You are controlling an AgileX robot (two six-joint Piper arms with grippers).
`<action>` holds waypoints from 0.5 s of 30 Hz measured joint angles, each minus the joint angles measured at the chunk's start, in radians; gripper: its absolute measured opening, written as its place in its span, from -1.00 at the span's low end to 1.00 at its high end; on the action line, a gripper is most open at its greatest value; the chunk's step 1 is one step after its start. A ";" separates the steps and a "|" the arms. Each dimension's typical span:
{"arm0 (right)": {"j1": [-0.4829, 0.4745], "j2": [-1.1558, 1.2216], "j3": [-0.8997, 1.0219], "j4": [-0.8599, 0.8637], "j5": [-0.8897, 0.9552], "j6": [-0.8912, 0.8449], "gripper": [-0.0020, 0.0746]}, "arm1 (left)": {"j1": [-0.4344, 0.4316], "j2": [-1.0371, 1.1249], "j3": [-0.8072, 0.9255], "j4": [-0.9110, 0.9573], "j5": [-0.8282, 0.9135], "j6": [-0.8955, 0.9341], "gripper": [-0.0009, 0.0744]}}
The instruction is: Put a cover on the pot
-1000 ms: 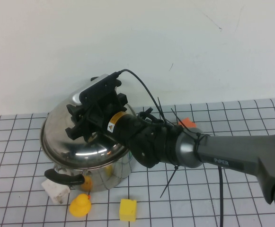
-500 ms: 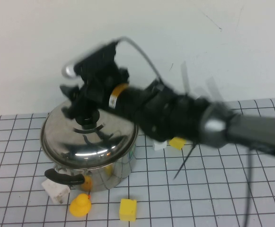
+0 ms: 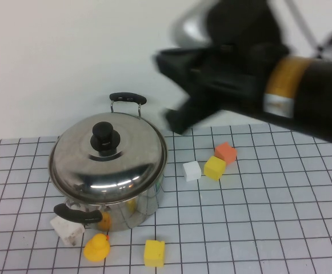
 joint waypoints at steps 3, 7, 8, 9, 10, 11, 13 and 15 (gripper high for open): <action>0.000 -0.140 0.066 -0.021 0.157 0.002 -0.95 | 0.000 0.000 0.000 0.000 0.000 0.000 -0.98; 0.000 -0.270 0.134 -0.030 0.324 0.002 -0.95 | 0.000 0.000 0.000 0.000 0.000 0.000 -0.98; 0.000 -0.300 0.157 -0.038 0.349 0.002 -0.95 | 0.000 0.000 0.000 0.000 0.000 0.000 -0.98; 0.000 -0.332 0.182 -0.055 0.365 0.002 -0.95 | 0.000 0.000 0.000 0.000 0.000 0.000 -0.98; 0.000 -0.365 0.204 -0.074 0.373 -0.002 -0.95 | 0.000 0.000 0.000 0.000 0.000 0.000 -0.98; 0.000 -0.400 0.232 -0.102 0.376 -0.007 -0.95 | 0.000 0.000 0.000 0.000 0.000 0.000 -0.98; 0.000 -0.473 0.287 -0.167 0.376 -0.021 -0.95 | 0.000 0.000 0.000 0.000 0.000 0.000 -0.98; 0.000 -0.563 0.349 -0.250 0.376 -0.028 -0.95 | 0.000 0.000 0.000 0.000 0.000 0.000 -0.98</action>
